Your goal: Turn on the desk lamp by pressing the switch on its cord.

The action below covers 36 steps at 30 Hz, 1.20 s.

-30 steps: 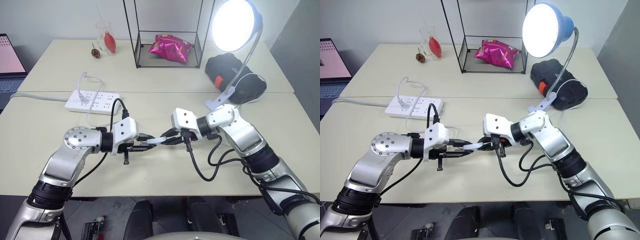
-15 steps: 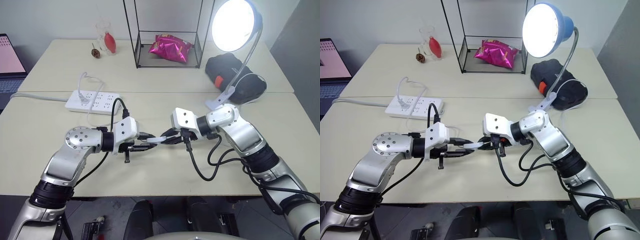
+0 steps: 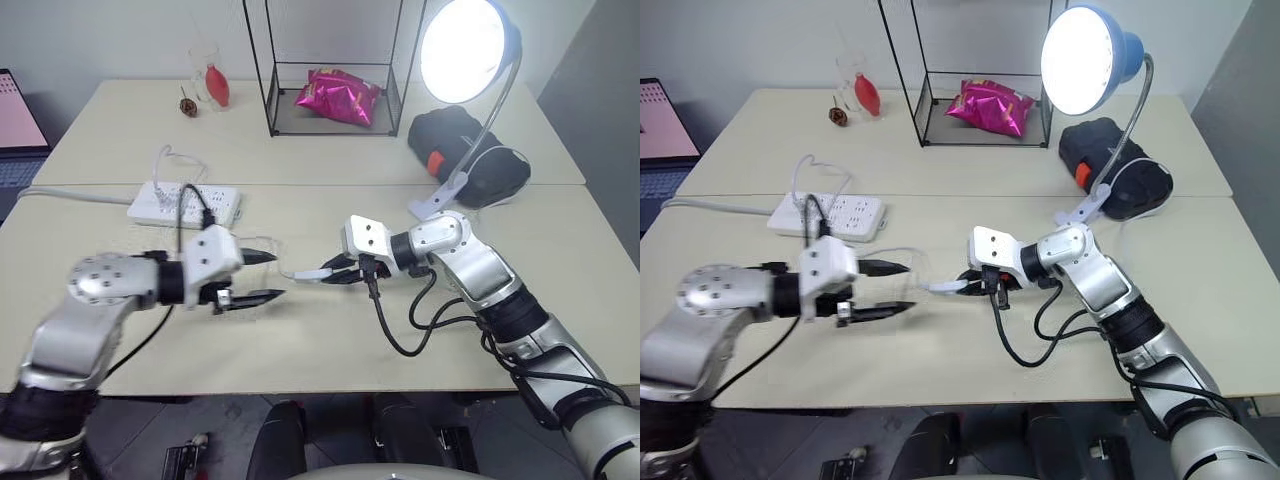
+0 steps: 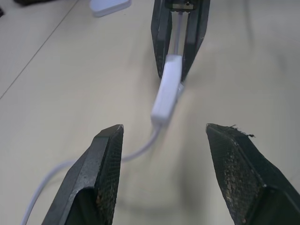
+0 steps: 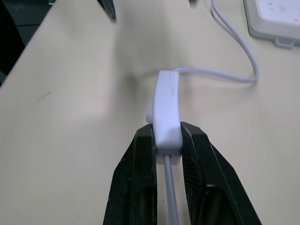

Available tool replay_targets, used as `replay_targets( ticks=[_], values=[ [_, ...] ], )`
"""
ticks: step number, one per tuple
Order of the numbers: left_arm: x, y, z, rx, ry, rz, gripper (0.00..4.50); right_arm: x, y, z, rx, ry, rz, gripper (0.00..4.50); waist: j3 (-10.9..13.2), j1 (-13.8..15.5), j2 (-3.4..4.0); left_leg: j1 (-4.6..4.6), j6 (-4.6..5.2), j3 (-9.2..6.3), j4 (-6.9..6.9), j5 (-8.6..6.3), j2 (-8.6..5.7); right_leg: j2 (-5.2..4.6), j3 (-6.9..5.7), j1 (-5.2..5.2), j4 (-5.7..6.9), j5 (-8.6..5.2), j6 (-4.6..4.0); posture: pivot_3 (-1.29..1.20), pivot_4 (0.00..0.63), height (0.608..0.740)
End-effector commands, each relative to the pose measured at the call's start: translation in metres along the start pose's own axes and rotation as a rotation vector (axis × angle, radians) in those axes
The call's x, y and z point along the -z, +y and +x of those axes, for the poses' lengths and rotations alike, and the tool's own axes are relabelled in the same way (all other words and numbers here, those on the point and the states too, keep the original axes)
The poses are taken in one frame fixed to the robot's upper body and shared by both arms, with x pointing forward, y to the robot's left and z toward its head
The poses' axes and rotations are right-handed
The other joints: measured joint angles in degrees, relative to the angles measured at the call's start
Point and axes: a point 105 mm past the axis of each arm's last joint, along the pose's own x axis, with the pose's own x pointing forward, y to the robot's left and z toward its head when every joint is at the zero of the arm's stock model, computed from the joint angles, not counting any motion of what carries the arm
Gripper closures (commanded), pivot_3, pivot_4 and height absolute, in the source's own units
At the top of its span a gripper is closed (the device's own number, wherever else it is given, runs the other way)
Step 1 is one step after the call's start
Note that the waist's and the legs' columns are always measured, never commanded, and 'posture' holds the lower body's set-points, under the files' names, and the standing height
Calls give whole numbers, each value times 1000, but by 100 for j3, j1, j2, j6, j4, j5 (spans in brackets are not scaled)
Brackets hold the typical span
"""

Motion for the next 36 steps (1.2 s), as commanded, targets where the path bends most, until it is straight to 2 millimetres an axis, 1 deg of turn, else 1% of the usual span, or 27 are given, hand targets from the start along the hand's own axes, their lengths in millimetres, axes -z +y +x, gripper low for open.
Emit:
replay_targets(
  ticks=[1,5,8,11,13,15,16,17,20,21,22,23,26,28,30,34,36],
  values=[
    [-3,-7,-15,-38,4,-17,1602,-6,-15,5,59,-28,-48,4130,0,0,0,0,0,1,0,0,1,0,1,0,-2,-1,2,0,150,740],
    [5,-17,-18,-63,23,-55,1602,2,-25,19,78,-12,-50,4130,0,3,0,1,0,4,1,0,1,-1,2,0,-1,2,-3,0,150,740],
    [7,-18,-18,-76,24,-65,1602,6,-31,26,92,-1,-64,4130,-1,7,-1,3,0,3,1,0,2,0,1,0,2,5,-9,0,150,740],
    [8,-18,-17,-87,20,-73,1602,10,-36,29,99,4,-57,4130,0,13,-1,3,0,2,1,0,1,1,0,1,2,7,-13,0,150,740],
    [8,-17,-17,-91,18,-83,1602,12,-35,29,81,6,-56,3411,-1,9,-1,3,0,5,1,0,1,0,3,1,1,9,-15,0,150,740],
    [9,-15,-17,-109,11,-100,1602,14,-32,25,56,2,-53,3055,0,12,1,3,0,5,1,0,1,0,2,1,1,9,-15,0,150,740],
    [8,-13,-17,-121,3,-106,1602,14,-31,22,50,0,-52,2709,0,12,0,2,0,5,0,0,1,0,2,1,1,9,-15,0,150,740],
    [8,-11,-17,-134,-4,-106,1602,14,-31,18,48,-2,-51,2541,0,13,0,2,0,4,0,0,1,0,2,1,1,9,-15,0,150,740],
    [8,-6,-18,-171,-4,-101,1602,8,-30,3,56,-23,-64,1708,0,19,0,2,0,3,0,0,1,0,1,1,1,9,-15,0,150,740],
    [8,-4,-19,-189,1,-95,1602,5,-29,-3,59,-32,-69,1497,0,19,0,1,0,3,0,0,1,-1,2,1,1,9,-15,0,150,740],
    [10,-3,-20,-203,14,-105,1602,2,-28,-10,64,-39,-72,1272,0,20,1,2,0,3,0,0,1,-1,2,1,0,9,-15,0,150,740],
    [13,-2,-21,-215,29,-107,1602,0,-27,-17,72,-44,-76,922,0,20,1,2,0,3,0,0,1,-1,2,1,1,9,-15,0,150,740],
    [16,-2,-25,-244,64,-98,1602,-10,-22,-42,95,-59,-102,81,1,22,2,1,0,2,0,0,2,-1,1,1,0,8,-15,0,150,740],
    [15,0,-29,-271,63,-99,1602,-14,-12,-61,77,-65,-107,33,1,25,2,1,0,2,-1,0,1,-2,2,1,-1,8,-14,0,150,740],
    [12,2,-35,-296,53,-103,1602,-12,-1,-76,64,-50,-115,33,1,27,1,0,0,1,-1,0,1,-2,1,1,-3,4,-8,0,150,740],
    [13,0,-43,-300,66,-110,1602,-8,12,-95,65,-37,-92,33,0,30,0,2,0,3,-1,0,2,-3,2,5,-8,-6,8,0,150,740],
    [15,-1,-46,-300,69,-113,1602,-9,13,-101,80,-43,-75,33,1,17,1,3,0,7,0,0,2,-3,5,5,-7,-6,9,0,150,740]
  ],
)
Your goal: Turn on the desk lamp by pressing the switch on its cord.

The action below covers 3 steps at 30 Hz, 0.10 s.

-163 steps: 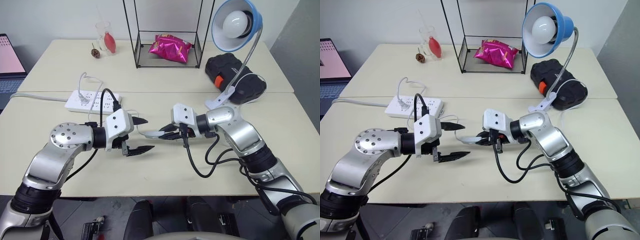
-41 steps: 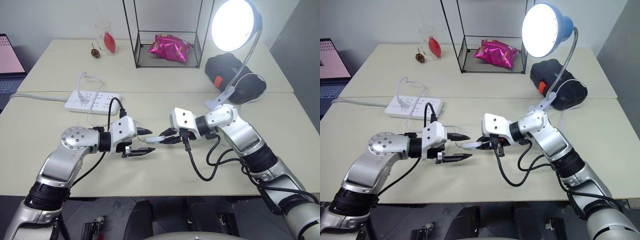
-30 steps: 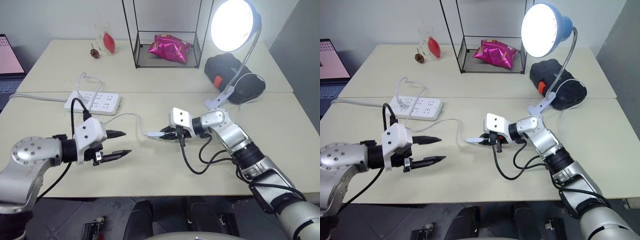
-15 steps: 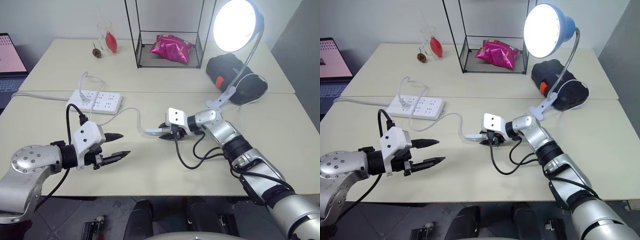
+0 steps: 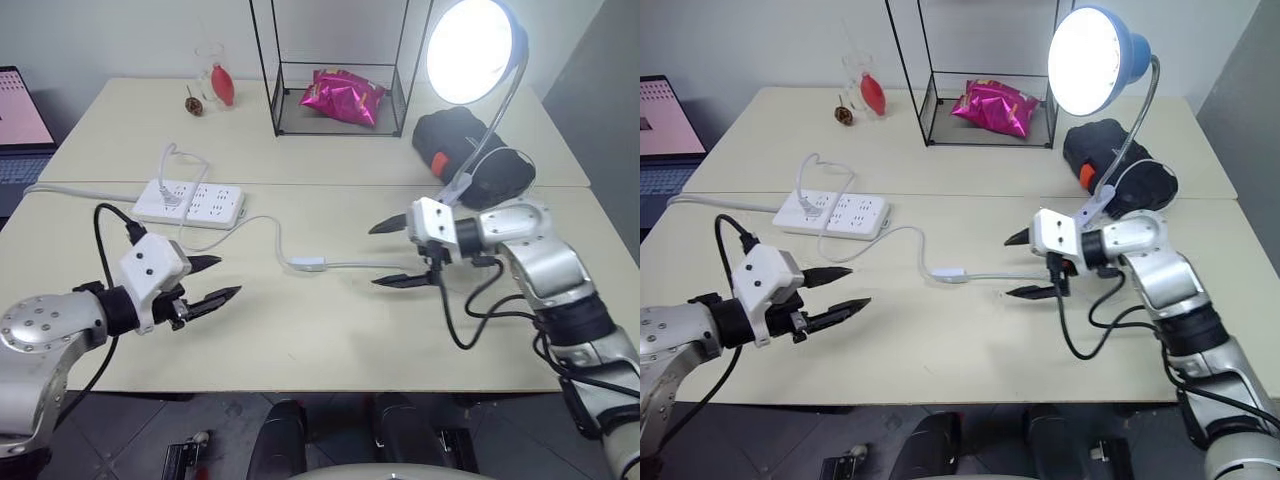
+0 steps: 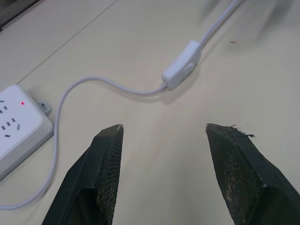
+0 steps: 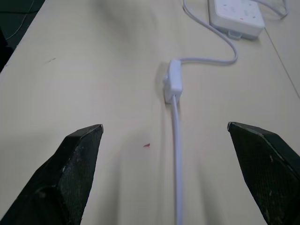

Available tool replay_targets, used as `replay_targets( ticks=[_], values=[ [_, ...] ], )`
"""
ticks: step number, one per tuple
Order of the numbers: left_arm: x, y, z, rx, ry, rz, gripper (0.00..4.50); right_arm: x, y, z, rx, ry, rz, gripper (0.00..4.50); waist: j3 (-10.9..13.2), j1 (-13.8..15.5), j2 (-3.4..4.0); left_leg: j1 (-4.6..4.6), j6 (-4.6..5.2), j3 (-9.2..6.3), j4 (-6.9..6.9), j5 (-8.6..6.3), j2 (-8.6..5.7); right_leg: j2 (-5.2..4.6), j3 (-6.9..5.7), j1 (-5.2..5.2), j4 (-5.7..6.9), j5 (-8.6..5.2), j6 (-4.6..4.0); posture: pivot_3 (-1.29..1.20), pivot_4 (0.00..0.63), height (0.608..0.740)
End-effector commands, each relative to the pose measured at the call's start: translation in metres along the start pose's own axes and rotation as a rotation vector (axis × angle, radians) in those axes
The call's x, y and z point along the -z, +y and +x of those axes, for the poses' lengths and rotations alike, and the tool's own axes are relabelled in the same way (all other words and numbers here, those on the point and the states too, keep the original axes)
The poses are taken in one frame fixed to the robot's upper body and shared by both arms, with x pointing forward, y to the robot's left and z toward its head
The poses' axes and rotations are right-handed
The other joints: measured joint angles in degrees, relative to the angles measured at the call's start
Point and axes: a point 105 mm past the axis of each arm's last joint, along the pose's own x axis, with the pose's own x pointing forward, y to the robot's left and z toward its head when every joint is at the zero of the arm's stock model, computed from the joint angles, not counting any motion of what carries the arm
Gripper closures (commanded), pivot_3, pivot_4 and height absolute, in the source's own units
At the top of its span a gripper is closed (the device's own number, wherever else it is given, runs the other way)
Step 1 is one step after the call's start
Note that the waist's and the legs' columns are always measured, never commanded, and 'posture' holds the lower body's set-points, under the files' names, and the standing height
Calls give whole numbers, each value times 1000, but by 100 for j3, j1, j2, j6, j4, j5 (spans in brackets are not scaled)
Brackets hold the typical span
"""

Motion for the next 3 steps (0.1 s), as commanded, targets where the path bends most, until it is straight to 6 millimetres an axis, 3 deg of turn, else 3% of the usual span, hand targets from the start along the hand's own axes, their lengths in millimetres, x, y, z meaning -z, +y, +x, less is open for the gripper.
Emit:
replay_targets(
  ticks=[1,3],
  values=[
    [-8,2,-8,-15,-15,40,1602,-17,-1,-14,33,-49,-18,33,0,-15,0,2,0,3,0,0,1,0,2,0,1,0,0,0,150,740],
    [-8,3,-8,-16,-26,36,1602,-18,-2,-15,48,-59,-1,33,0,-18,0,5,0,6,0,0,3,1,3,-1,2,1,0,0,150,740]
  ],
)
